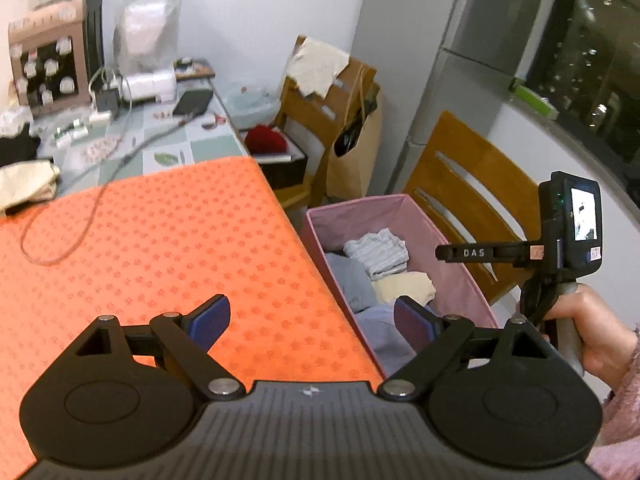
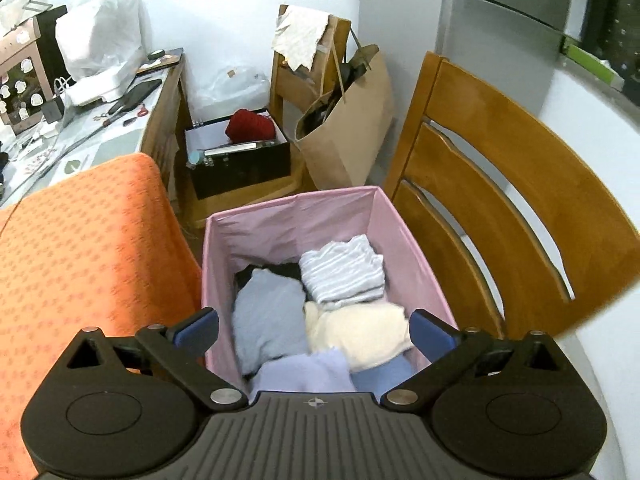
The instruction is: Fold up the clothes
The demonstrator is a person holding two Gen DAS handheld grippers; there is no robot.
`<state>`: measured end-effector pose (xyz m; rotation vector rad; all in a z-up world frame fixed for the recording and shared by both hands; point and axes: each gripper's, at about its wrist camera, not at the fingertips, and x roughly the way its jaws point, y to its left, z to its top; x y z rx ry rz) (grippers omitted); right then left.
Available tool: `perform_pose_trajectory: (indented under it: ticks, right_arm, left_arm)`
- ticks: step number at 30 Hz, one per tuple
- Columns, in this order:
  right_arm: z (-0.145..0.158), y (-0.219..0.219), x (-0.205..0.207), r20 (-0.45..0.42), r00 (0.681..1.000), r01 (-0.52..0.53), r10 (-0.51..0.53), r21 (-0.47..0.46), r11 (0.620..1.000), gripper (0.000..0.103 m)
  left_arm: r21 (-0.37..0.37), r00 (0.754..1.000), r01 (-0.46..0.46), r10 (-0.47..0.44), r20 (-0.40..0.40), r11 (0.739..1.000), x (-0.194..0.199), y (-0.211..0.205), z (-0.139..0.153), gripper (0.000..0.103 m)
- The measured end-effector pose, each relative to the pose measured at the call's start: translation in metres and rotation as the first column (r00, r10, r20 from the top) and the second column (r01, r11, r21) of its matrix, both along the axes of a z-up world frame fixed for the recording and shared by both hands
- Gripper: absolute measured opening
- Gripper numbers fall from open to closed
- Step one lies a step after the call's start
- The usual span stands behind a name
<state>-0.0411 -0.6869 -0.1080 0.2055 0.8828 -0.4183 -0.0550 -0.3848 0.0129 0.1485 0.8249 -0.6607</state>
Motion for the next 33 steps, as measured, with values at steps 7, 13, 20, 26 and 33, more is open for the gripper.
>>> perform_pose_trajectory:
  ticks: [7, 13, 20, 26, 33]
  right_arm:
    - [0.029, 0.061, -0.027, 0.026, 0.999, 0.032, -0.031, -0.034, 0.999, 0.102]
    - [0.049, 0.104, -0.044, 0.051, 0.997, 0.065, -0.062, -0.045, 0.997, 0.102]
    - [0.058, 0.142, -0.064, 0.061, 0.994, 0.093, -0.090, -0.036, 0.995, 0.102]
    - [0.059, 0.154, -0.071, 0.059, 0.992, 0.116, -0.114, -0.034, 0.993, 0.102]
    - [0.061, 0.149, -0.076, 0.057, 0.990, 0.132, -0.130, -0.041, 0.990, 0.102]
  left_arm:
    - [-0.007, 0.998, 0.017, -0.017, 0.061, 1.000, -0.010, 0.052, 0.009, 0.093]
    - [-0.013, 0.995, 0.032, -0.031, 0.090, 0.999, -0.018, 0.095, 0.011, 0.093]
    - [0.027, 0.987, 0.110, -0.113, 0.118, 0.994, -0.033, 0.124, 0.015, 0.093]
    - [0.034, 0.974, 0.183, -0.186, 0.130, 0.982, -0.044, 0.126, 0.016, 0.093]
    - [0.054, 0.963, 0.239, -0.244, 0.119, 0.970, -0.042, 0.099, 0.011, 0.093]
